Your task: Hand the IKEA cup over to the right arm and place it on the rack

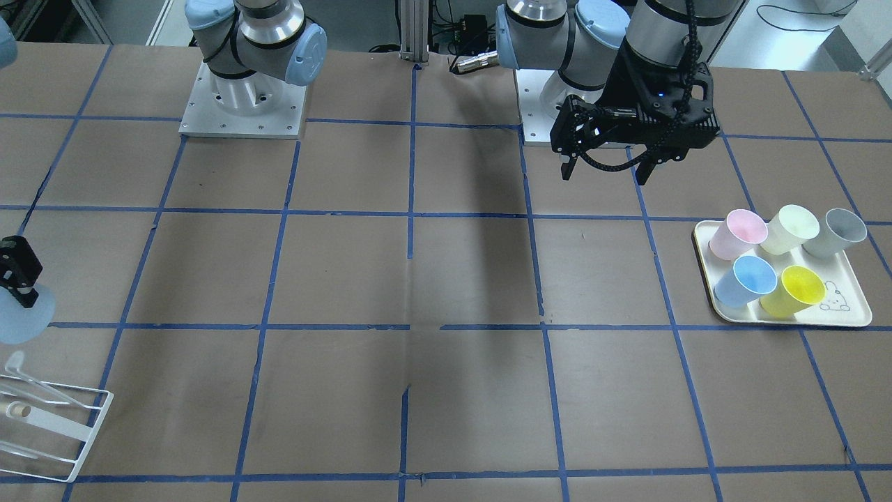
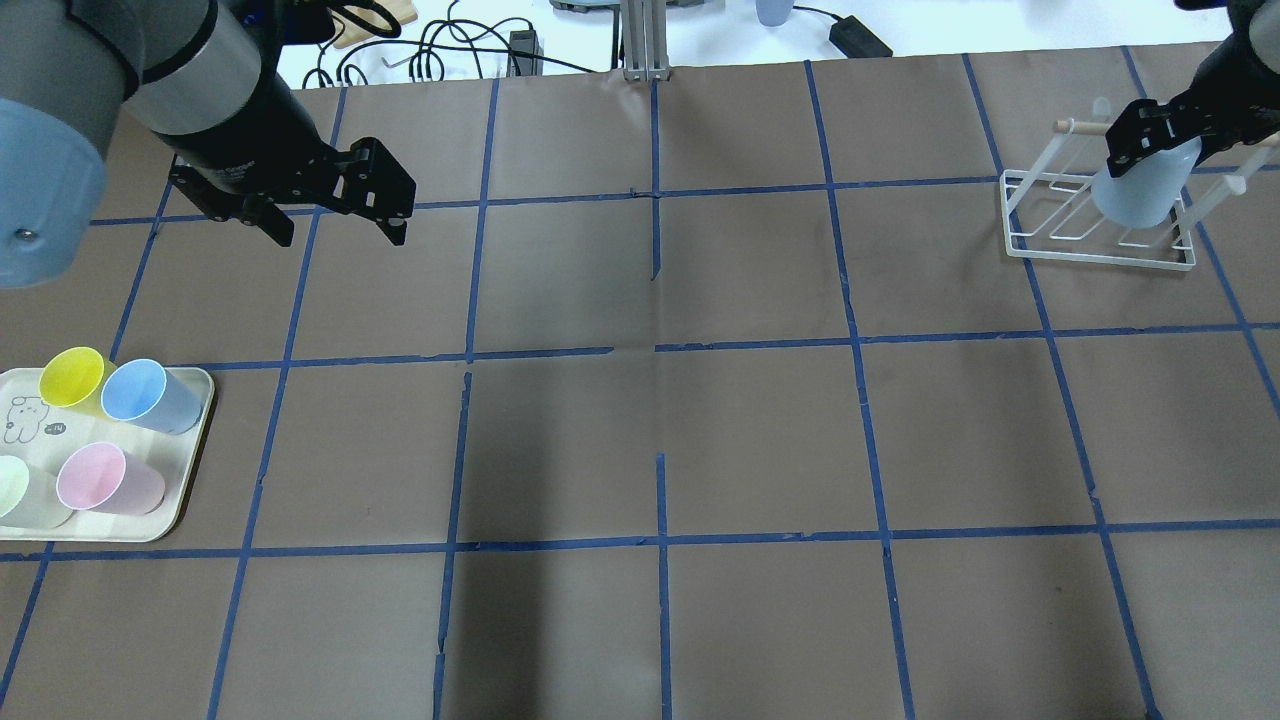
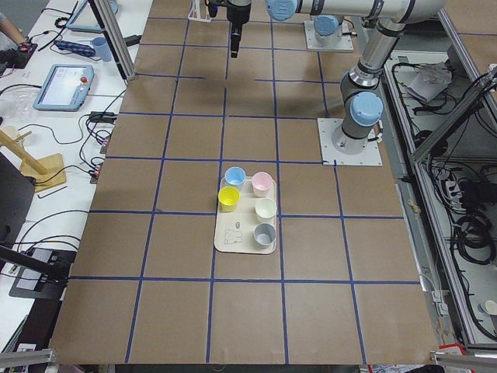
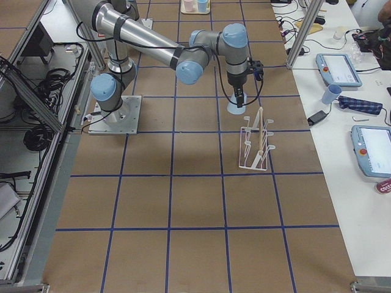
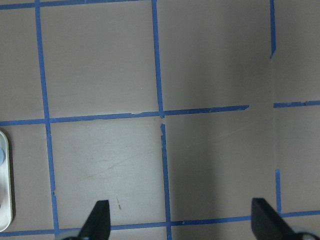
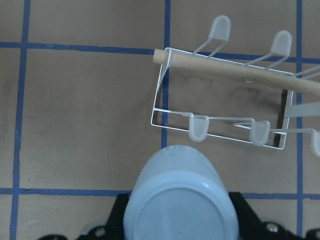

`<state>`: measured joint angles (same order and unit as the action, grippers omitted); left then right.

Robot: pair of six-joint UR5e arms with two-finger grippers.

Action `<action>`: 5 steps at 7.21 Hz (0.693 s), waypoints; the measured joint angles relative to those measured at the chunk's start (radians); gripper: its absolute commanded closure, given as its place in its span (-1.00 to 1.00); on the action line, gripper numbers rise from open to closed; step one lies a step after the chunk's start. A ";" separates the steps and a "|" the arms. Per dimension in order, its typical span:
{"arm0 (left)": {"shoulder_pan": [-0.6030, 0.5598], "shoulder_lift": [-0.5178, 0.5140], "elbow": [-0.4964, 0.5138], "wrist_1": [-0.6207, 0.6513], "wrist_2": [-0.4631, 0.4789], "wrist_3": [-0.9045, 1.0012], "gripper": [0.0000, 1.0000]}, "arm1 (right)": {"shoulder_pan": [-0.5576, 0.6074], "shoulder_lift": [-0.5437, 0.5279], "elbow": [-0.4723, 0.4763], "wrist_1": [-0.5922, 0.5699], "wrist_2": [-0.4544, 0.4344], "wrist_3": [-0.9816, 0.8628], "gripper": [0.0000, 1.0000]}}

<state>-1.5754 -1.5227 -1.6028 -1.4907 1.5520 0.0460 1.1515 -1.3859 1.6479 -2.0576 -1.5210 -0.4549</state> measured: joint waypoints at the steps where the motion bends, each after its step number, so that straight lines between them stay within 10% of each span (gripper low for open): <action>1: 0.000 -0.001 0.001 0.001 -0.001 0.000 -1.00 | -0.003 0.020 0.000 -0.027 0.003 -0.002 0.22; 5: 0.001 -0.002 0.003 0.006 -0.005 0.002 -1.00 | -0.004 0.075 -0.009 -0.090 0.007 0.001 0.24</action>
<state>-1.5748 -1.5248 -1.5999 -1.4846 1.5475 0.0484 1.1475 -1.3109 1.6394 -2.1471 -1.5142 -0.4538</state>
